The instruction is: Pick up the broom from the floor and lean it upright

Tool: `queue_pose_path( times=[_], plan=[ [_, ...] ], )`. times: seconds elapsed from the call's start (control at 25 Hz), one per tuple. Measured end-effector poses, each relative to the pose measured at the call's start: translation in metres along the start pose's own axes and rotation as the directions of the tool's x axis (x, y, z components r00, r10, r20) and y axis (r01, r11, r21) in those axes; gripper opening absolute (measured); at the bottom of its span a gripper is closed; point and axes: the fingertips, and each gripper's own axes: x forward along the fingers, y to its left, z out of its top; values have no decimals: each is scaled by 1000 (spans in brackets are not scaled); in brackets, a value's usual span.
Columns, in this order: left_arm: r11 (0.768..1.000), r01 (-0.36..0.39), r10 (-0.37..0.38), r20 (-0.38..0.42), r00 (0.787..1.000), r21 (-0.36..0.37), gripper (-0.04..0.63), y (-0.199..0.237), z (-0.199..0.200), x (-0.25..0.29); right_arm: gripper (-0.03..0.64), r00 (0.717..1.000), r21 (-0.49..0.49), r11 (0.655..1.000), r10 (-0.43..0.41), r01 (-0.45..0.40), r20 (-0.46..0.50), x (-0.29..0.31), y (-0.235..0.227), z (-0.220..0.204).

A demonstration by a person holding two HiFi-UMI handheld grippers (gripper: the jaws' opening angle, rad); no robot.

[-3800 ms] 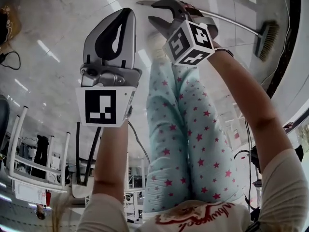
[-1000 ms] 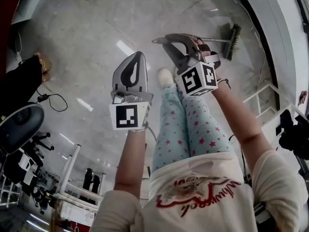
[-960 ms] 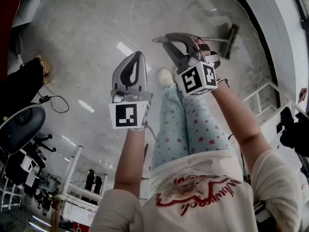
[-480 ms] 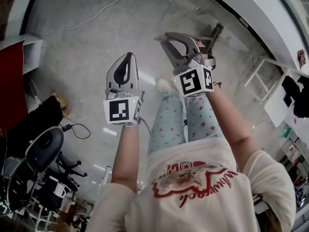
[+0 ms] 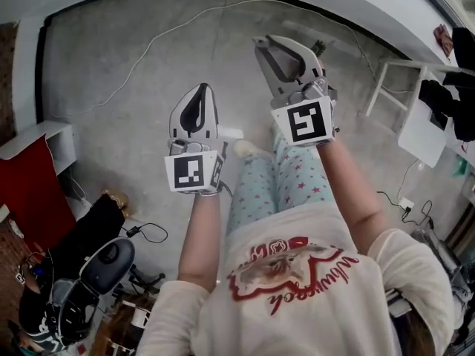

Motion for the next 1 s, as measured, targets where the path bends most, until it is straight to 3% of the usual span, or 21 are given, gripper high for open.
queue_pose_path(
  times=[0.2, 0.48, 0.72, 1.0],
  plan=[
    [994, 106, -107, 3, 994, 35, 21, -58, 35, 60, 94, 990, 109, 984, -143, 143, -8, -26, -87, -15],
    [967, 231, -235, 20, 972, 108, 21, -131, 73, 144, 94, 937, 269, 900, -345, 344, -44, -67, -200, -51],
    [941, 313, -319, 27, 947, 125, 21, -195, 91, 198, 94, 899, 373, 821, -425, 432, -107, -95, -274, -87],
    [898, 427, -430, 4, 903, 108, 21, -245, 95, 242, 94, 842, 413, 741, -518, 529, -149, -110, -330, -108]
  ],
)
